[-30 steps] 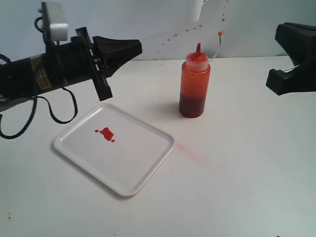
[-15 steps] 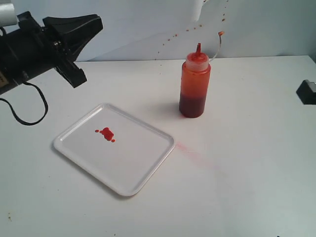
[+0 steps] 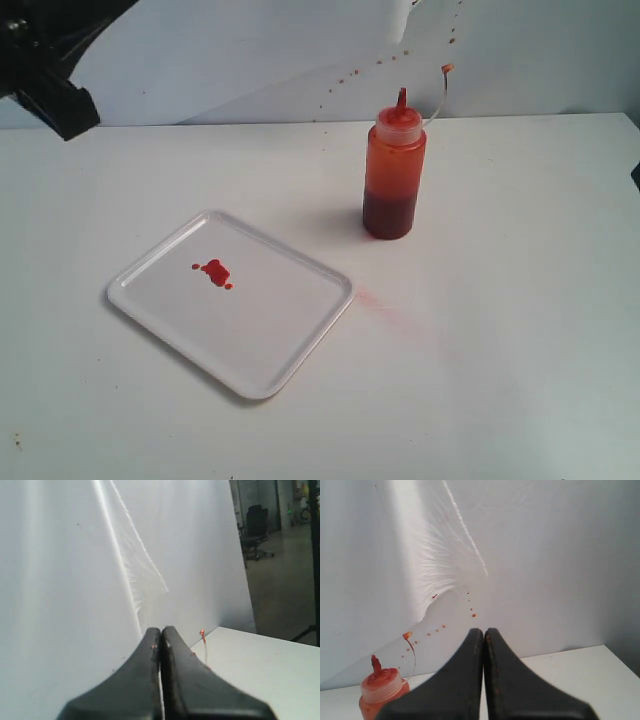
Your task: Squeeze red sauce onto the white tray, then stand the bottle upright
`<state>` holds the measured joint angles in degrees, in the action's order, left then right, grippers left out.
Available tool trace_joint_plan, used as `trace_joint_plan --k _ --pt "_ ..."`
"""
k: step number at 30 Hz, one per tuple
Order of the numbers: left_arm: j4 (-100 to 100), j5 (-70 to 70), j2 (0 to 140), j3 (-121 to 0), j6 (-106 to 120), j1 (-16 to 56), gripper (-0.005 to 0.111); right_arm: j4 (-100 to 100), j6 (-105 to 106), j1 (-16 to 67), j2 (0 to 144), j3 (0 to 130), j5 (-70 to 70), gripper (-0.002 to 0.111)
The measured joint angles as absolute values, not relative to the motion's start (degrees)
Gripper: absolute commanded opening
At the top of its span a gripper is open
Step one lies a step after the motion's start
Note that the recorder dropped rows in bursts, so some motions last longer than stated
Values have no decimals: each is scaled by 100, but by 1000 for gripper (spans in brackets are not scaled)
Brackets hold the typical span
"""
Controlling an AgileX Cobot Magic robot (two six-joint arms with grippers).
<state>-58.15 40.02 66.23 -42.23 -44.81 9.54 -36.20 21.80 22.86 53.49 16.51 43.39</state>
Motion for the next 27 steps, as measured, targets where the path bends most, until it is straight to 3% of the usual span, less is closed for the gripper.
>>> trace_joint_plan --k 7,27 --pt "-6191 3095 5736 -3970 -5222 954 0 -3620 2180 2286 5349 1651 4339 0" --pt "-6225 3031 4660 -3552 -5312 954 0 -3620 2180 2286 5349 1651 4339 0"
